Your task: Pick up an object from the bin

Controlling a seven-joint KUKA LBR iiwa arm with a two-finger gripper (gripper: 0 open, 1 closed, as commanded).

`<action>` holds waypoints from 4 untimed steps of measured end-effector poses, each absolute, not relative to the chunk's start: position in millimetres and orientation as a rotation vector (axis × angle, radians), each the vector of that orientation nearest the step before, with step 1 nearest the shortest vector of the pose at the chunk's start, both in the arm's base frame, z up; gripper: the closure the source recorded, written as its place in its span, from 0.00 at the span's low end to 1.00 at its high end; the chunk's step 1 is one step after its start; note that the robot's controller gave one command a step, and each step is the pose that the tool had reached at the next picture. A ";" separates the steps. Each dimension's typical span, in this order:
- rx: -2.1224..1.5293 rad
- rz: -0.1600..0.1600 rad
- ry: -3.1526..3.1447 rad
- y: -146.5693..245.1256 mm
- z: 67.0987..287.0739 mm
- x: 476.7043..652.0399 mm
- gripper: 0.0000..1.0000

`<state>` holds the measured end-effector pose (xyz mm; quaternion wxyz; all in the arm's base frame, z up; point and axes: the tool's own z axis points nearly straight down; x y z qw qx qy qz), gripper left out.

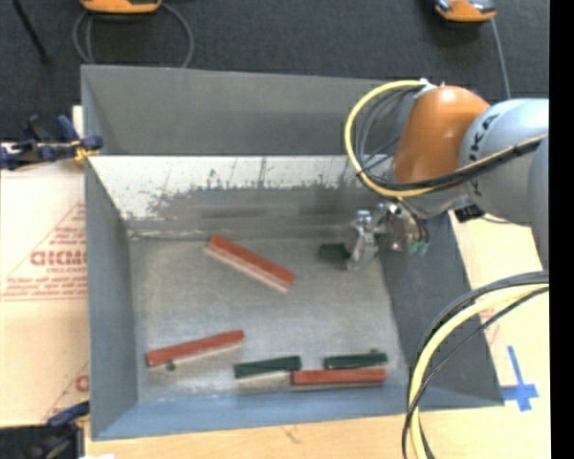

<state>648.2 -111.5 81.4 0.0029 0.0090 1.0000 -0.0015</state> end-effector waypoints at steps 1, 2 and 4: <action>0.028 -0.005 3.136 -111.5 81.4 648.2 1.00; 0.028 -0.005 3.136 -111.5 81.4 648.2 1.00; 0.027 -0.005 3.136 -111.5 81.4 648.2 1.00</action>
Offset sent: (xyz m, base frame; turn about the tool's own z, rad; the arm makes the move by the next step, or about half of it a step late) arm 0.0000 0.0000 0.0000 0.0000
